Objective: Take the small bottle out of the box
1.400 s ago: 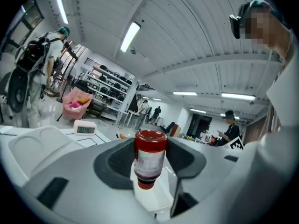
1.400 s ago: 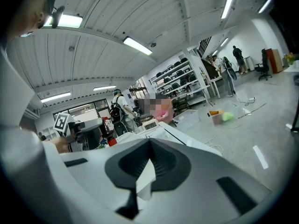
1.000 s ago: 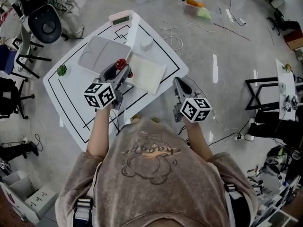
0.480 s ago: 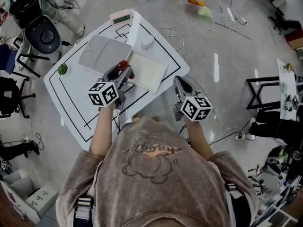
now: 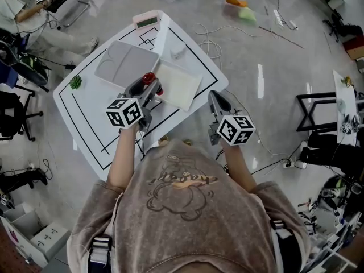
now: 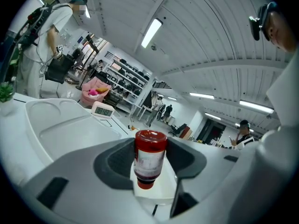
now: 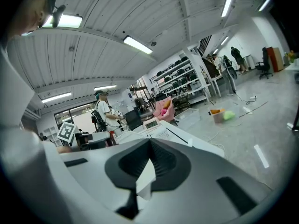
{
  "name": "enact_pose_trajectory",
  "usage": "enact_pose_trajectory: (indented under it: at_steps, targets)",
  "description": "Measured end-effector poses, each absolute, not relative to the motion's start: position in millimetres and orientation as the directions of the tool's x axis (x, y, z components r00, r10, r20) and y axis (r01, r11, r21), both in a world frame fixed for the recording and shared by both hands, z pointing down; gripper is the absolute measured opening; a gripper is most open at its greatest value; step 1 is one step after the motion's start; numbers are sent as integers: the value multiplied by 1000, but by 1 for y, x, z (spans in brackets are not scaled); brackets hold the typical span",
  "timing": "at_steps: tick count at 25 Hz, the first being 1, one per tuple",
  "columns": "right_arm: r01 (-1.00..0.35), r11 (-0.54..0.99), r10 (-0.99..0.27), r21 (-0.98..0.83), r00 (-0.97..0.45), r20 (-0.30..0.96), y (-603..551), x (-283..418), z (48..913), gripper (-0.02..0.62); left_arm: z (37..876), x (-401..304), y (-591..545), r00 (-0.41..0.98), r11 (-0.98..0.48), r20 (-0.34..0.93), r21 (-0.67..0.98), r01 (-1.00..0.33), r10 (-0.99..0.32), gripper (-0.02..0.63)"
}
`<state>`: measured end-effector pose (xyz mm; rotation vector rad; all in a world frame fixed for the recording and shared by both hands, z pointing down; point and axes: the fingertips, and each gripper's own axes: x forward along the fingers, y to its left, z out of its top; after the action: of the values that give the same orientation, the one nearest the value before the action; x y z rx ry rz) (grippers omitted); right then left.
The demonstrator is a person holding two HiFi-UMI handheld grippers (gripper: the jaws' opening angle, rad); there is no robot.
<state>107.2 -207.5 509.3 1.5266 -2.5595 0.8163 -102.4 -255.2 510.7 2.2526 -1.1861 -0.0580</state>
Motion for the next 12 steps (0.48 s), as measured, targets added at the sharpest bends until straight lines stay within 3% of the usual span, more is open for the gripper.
enact_pose_trajectory:
  at_steps: [12]
  targets:
    - [-832, 379, -802, -405, -514, 305, -207, 105, 508, -5, 507, -105, -258, 600, -422, 217, 531, -735, -770, 213]
